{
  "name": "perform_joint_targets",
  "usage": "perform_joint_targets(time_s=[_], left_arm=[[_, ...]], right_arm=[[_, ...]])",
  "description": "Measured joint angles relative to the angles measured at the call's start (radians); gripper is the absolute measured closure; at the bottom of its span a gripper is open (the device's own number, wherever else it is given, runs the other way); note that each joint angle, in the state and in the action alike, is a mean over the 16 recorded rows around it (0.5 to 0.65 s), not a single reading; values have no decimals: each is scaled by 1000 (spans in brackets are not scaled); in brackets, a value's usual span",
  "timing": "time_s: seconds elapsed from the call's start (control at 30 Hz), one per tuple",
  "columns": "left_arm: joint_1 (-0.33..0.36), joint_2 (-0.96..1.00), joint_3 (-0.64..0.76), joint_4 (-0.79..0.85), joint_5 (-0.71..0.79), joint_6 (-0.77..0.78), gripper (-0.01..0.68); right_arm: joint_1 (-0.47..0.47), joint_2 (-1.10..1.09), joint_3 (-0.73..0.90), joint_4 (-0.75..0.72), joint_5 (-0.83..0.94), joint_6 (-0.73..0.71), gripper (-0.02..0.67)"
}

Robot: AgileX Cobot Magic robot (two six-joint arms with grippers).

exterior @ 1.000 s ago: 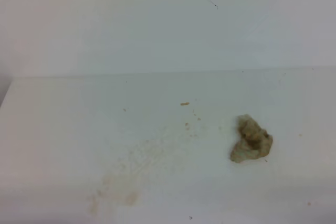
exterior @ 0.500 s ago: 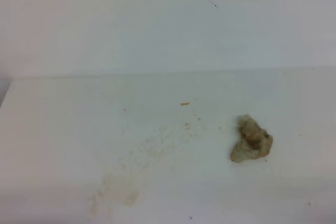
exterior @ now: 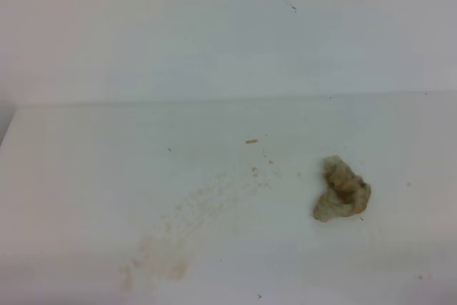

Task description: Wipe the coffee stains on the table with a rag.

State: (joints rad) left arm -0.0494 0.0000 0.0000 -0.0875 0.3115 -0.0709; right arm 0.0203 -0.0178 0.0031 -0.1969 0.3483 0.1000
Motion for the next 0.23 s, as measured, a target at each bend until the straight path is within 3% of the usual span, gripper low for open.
perform_joint_targets(time_s=[0.23], left_arm=[[0,0,0,0,0,0,675]], right_arm=[[0,0,0,0,0,1,649]])
